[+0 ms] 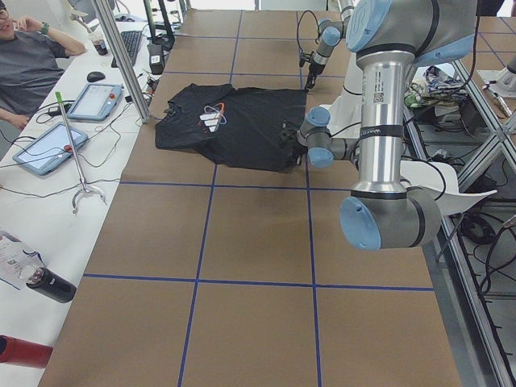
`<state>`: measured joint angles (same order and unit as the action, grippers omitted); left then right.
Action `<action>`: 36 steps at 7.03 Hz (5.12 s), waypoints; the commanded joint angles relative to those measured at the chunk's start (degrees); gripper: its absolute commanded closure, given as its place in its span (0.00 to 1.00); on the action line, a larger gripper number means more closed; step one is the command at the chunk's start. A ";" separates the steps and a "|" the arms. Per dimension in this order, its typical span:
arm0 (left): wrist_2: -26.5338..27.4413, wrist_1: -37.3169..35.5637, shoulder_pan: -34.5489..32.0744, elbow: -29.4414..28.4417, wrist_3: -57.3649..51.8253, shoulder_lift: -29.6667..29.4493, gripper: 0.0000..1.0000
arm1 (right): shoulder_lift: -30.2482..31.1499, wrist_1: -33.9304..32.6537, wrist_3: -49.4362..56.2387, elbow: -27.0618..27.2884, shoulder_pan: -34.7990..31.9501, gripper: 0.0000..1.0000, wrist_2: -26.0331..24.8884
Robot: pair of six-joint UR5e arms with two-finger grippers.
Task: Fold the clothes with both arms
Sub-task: 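Grasp the hem corners with both grippers, adjusting the right gripper's grip, then lift the hem with both grippers and fold it toward the collar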
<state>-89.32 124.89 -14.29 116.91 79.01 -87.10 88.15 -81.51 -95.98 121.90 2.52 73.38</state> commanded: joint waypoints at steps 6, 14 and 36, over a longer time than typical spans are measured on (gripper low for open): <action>0.02 0.00 -0.12 0.43 0.10 -0.08 1.00 | -2.19 -0.22 0.00 -0.61 -2.16 1.00 -0.17; -26.48 -27.12 -16.04 28.84 -16.44 -4.39 1.00 | -2.02 -8.57 2.81 27.57 -0.38 1.00 19.25; -2.70 -17.93 -25.69 -29.63 -17.04 -41.13 1.00 | -17.13 -13.93 16.68 -9.66 -38.98 1.00 15.65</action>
<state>-92.02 106.93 -39.70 87.87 62.78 -127.44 71.47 -95.49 -80.55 112.66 -35.20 88.90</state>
